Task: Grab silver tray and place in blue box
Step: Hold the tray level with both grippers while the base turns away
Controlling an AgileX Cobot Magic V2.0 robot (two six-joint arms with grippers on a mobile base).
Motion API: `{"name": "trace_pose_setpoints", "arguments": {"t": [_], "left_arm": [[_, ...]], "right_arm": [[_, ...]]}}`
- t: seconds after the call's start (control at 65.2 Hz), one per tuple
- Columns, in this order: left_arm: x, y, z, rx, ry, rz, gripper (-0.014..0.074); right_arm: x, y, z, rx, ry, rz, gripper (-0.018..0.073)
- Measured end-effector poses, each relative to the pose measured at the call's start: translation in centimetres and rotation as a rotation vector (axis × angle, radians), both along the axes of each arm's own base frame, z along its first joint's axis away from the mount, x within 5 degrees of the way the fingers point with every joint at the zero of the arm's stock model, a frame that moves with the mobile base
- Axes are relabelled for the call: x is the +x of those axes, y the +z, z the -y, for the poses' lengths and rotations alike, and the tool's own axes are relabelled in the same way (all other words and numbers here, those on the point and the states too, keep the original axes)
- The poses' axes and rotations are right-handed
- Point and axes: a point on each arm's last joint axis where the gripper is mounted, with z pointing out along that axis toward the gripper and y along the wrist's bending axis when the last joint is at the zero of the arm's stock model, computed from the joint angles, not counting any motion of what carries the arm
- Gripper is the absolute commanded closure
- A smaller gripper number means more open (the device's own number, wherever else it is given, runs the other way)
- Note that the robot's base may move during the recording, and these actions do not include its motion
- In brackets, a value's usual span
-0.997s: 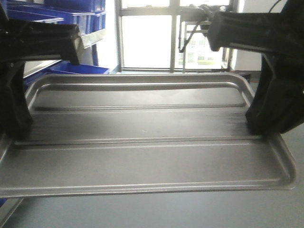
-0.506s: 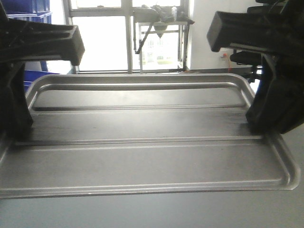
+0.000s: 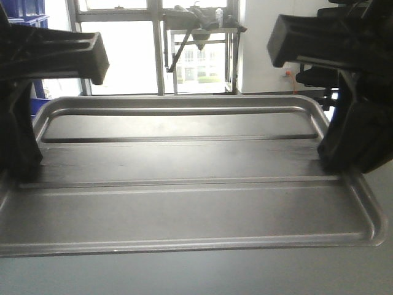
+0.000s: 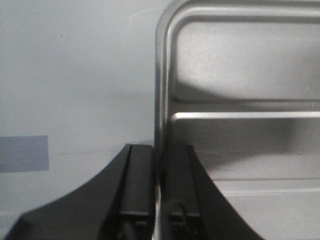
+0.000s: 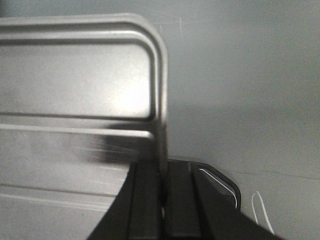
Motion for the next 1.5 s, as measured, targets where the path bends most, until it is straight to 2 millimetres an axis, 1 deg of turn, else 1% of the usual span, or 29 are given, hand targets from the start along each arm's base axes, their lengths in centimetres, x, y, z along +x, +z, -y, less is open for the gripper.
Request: {"name": "trace_pose_setpoints", "arguments": {"t": [1.503], "left_arm": [[0.0, 0.01, -0.01, 0.0, 0.0, 0.0, 0.061]], "right_arm": [[-0.02, 0.04, 0.02, 0.001, 0.0, 0.001, 0.0503]]}}
